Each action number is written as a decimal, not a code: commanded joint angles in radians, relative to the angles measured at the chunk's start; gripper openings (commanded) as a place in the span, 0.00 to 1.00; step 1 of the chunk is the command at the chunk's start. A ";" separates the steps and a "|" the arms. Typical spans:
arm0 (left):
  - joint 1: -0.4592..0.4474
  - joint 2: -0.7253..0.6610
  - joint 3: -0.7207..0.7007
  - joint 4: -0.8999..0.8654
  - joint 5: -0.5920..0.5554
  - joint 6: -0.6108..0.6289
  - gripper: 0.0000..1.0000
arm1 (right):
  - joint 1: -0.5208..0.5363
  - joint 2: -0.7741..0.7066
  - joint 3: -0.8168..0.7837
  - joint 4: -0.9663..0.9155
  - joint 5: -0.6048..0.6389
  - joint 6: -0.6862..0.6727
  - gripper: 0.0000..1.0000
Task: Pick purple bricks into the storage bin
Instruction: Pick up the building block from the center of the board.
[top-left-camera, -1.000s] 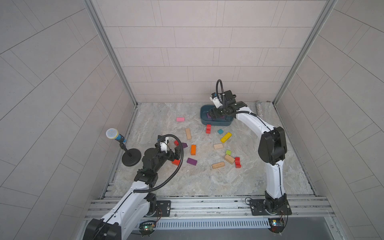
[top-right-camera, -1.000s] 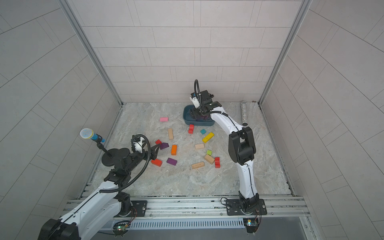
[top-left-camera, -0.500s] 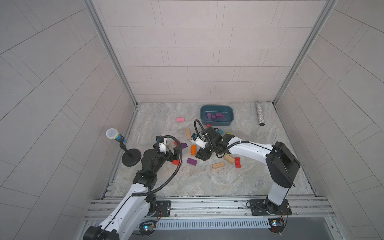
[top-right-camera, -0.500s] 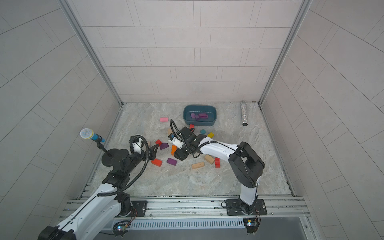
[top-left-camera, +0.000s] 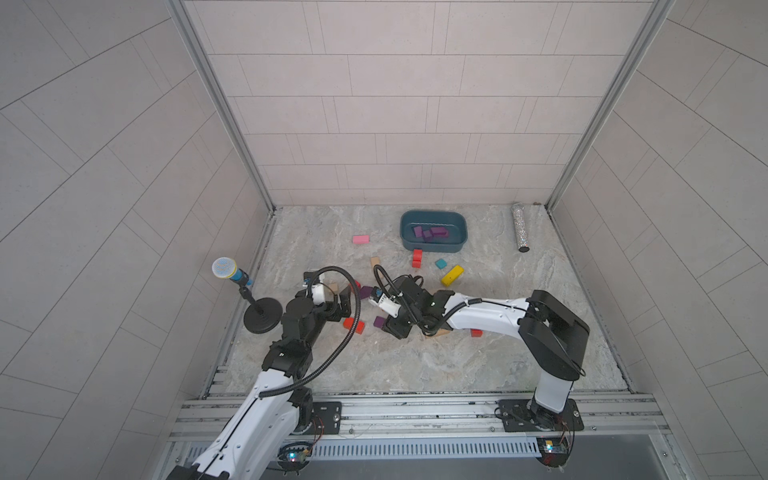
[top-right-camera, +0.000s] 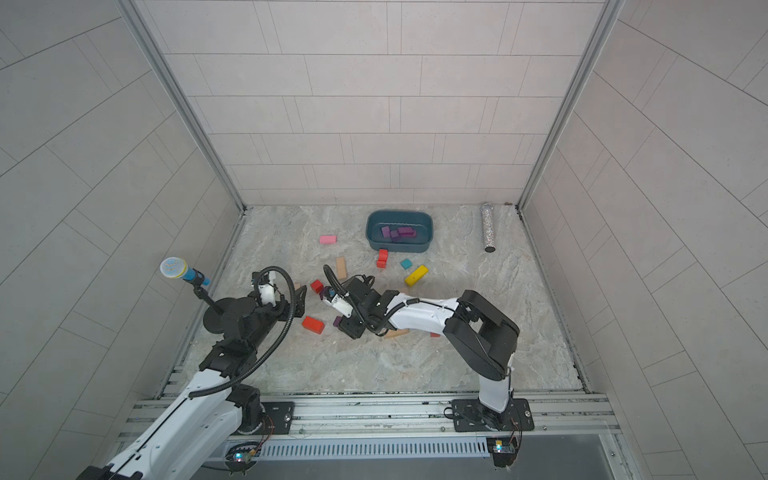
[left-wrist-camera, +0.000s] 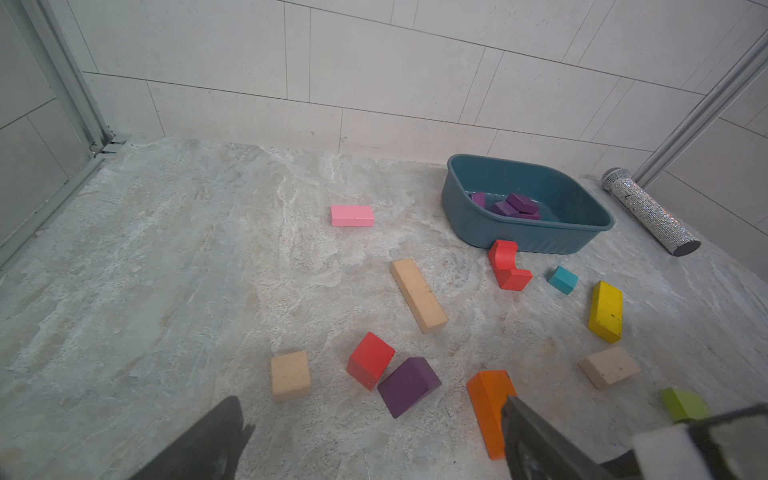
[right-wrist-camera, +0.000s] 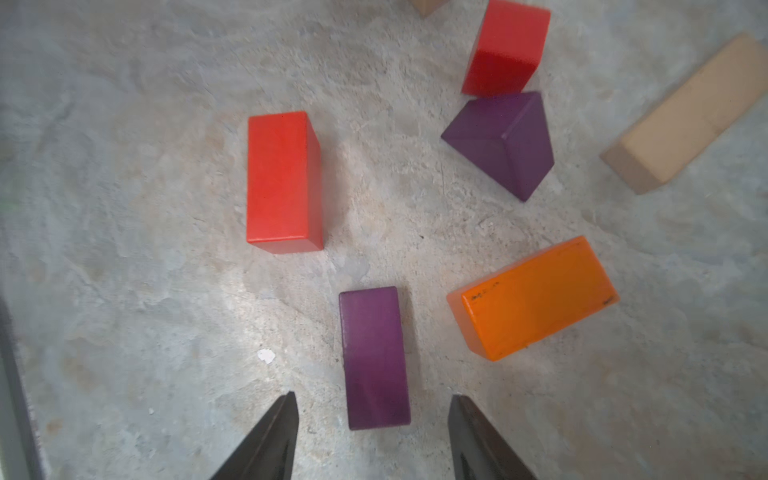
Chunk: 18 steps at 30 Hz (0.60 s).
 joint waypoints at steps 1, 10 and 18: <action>0.008 -0.015 0.013 0.003 -0.005 -0.002 1.00 | 0.001 0.028 0.027 0.015 0.022 0.002 0.62; 0.011 -0.015 0.011 -0.001 -0.011 -0.010 1.00 | 0.001 0.099 0.061 0.013 0.005 0.000 0.62; 0.012 -0.016 0.008 0.002 0.003 -0.012 1.00 | -0.001 0.148 0.062 0.004 0.000 0.010 0.55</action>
